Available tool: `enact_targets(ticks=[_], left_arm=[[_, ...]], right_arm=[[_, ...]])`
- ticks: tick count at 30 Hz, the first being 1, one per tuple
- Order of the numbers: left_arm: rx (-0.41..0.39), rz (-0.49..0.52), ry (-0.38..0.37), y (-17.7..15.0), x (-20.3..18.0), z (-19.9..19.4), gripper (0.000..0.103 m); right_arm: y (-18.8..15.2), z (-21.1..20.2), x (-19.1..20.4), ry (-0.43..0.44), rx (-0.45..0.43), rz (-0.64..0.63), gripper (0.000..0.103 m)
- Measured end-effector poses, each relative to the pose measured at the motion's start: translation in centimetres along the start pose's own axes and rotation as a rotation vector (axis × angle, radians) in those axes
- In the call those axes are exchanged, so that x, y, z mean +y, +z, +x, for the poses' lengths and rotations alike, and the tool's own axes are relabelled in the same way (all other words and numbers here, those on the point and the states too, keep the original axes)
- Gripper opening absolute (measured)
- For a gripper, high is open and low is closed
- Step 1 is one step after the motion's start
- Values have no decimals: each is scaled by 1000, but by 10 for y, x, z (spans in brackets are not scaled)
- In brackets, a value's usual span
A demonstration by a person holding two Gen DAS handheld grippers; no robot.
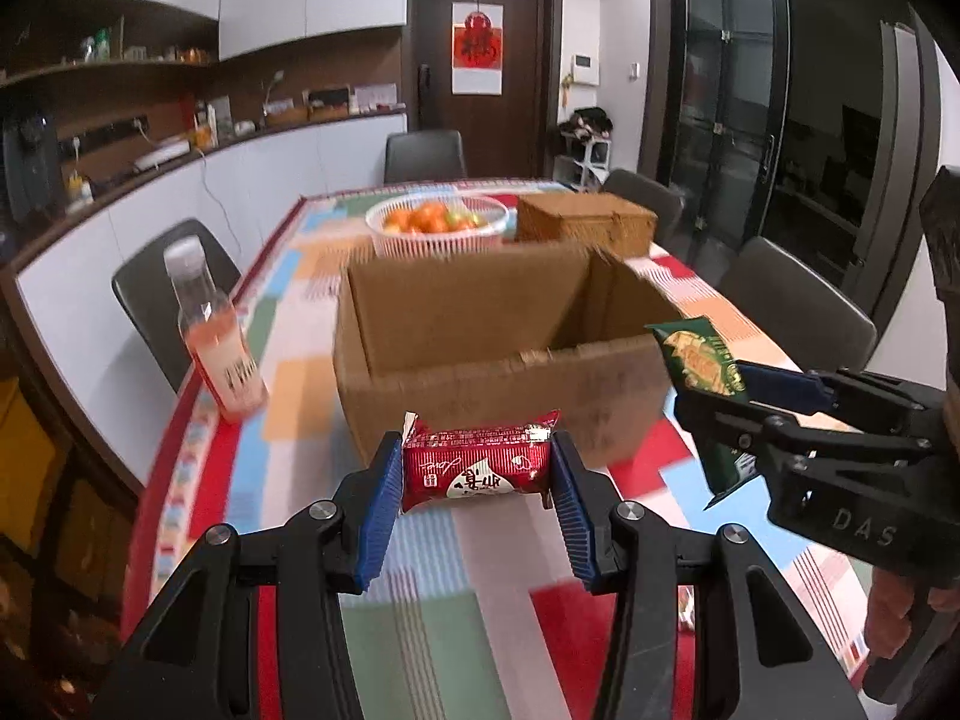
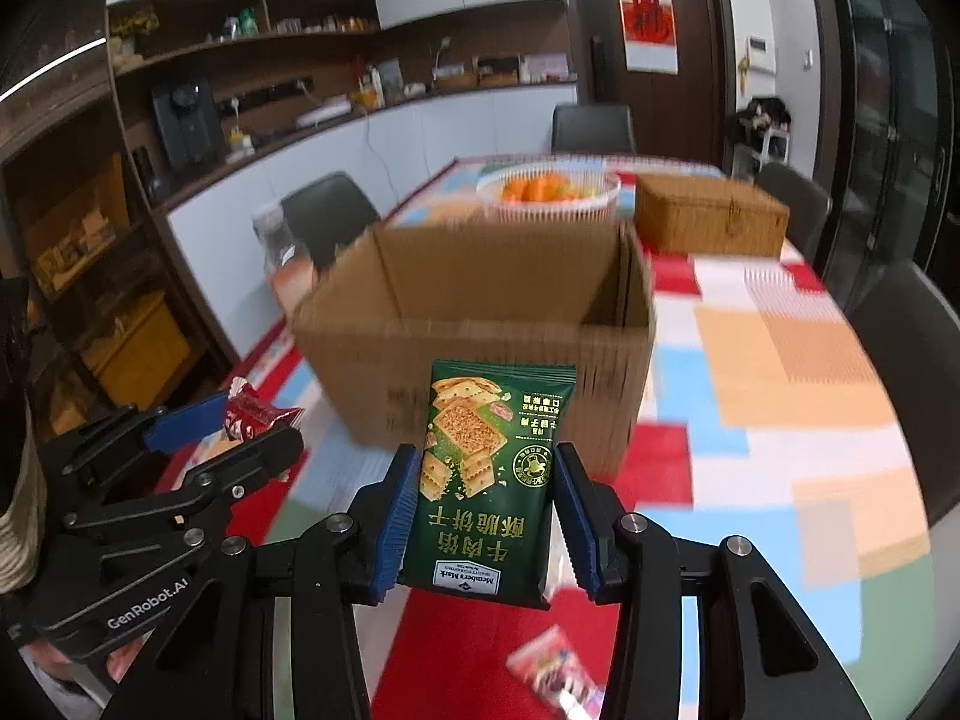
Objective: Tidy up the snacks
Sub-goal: 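Carry both snacks over the box and open both tools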
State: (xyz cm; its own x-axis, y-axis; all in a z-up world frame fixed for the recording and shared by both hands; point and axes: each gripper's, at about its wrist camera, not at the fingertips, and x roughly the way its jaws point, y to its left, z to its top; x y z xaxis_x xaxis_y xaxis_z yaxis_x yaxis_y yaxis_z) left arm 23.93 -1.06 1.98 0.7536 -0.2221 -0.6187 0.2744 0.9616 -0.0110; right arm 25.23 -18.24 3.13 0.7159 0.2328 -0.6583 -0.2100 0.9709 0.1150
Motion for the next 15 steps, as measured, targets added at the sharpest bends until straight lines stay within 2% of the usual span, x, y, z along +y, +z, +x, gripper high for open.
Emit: enact_targets(ticks=[3, 8, 15], left_arm=[[-19, 7, 4, 20, 5, 7, 47], [-27, 1, 5, 49, 15, 26, 47], [9, 1, -11, 76, 24, 59, 48]], right_arm=[[21, 5, -1, 0, -27, -3, 45], [54, 25, -7, 22, -18, 10, 45], [90, 57, -15, 17, -6, 13, 46]])
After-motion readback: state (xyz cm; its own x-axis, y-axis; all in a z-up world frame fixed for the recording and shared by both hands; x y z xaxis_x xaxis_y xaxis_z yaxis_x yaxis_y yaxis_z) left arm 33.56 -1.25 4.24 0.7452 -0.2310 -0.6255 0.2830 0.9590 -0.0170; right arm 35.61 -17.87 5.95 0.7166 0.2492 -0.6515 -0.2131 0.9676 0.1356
